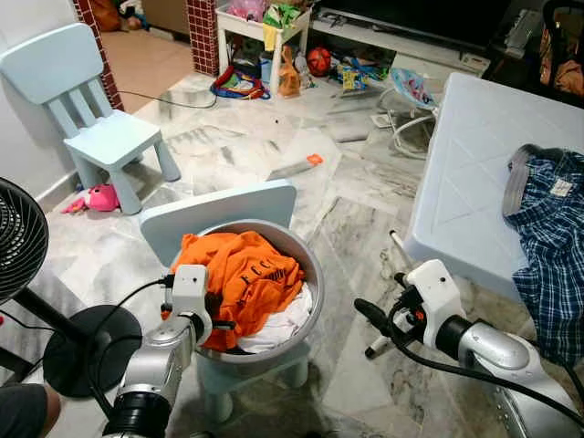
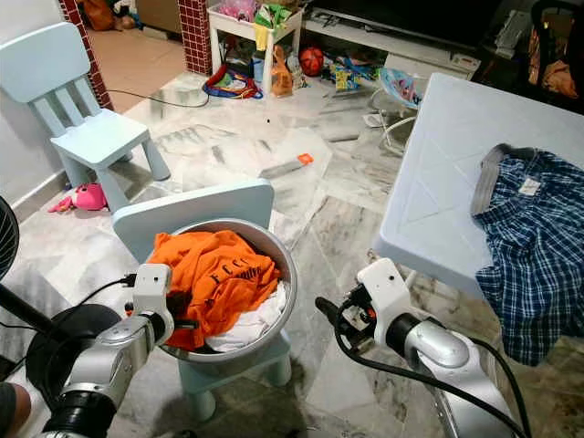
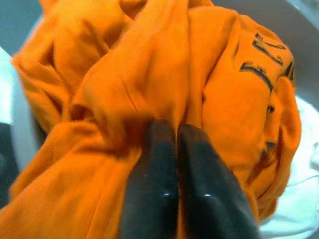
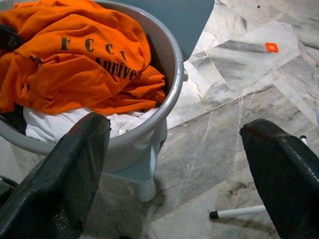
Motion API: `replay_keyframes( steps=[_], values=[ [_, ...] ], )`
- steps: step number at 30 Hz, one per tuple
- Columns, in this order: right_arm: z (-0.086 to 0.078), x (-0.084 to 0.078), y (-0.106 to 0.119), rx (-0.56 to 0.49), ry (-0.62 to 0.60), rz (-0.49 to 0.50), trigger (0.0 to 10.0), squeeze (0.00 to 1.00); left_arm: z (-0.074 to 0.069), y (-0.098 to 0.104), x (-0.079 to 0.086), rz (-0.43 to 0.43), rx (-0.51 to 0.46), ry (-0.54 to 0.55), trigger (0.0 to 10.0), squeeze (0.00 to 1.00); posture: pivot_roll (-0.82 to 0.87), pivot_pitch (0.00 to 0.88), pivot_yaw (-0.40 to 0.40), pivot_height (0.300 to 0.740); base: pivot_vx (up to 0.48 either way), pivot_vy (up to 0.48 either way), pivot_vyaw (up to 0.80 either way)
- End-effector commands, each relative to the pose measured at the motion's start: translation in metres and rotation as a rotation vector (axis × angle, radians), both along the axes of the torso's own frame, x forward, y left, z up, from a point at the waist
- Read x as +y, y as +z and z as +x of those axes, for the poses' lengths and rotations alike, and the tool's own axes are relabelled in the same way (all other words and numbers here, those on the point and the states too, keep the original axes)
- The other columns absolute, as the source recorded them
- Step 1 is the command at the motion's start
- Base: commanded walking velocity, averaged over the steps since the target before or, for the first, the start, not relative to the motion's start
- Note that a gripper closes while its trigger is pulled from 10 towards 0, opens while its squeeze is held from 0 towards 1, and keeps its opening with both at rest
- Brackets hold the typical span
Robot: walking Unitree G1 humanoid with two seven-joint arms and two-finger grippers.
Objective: Hang hanger
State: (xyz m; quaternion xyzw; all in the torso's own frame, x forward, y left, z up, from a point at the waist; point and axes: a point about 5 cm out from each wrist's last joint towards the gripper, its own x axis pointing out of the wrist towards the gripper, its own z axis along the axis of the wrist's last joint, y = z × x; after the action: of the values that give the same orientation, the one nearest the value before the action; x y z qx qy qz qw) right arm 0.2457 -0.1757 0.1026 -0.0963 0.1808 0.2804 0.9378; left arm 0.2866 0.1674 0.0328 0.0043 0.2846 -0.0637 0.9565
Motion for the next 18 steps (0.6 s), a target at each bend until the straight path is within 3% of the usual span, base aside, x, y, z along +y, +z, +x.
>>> replay_keyframes(
  steps=[1, 4, 11, 18],
  values=[
    [0.002, -0.001, -0.002, 0.004, -0.004, -0.008, 10.0, 0.00, -0.004, 0.001, 0.000, 0.034, 0.013, 0.030, 10.0, 1.00, -0.19, 0.089, -0.096, 0.740, 0.000, 0.000, 0.00],
    [0.002, -0.001, -0.002, 0.004, -0.003, -0.007, 10.0, 0.00, -0.006, 0.003, 0.000, 0.032, 0.006, 0.056, 10.0, 1.00, -0.18, 0.090, -0.097, 0.740, 0.000, 0.000, 0.00],
    [0.002, 0.000, -0.003, 0.004, -0.008, -0.007, 10.0, 0.00, -0.010, 0.014, -0.005, -0.062, -0.023, 0.183, 10.0, 1.00, -0.18, 0.092, -0.095, 0.740, 0.000, 0.000, 0.00],
    [0.003, 0.001, -0.004, 0.007, -0.008, -0.003, 10.0, 0.00, -0.005, 0.022, 0.012, -0.063, -0.052, 0.259, 10.0, 1.00, -0.18, 0.093, -0.095, 0.740, 0.000, 0.000, 0.00]
  ],
)
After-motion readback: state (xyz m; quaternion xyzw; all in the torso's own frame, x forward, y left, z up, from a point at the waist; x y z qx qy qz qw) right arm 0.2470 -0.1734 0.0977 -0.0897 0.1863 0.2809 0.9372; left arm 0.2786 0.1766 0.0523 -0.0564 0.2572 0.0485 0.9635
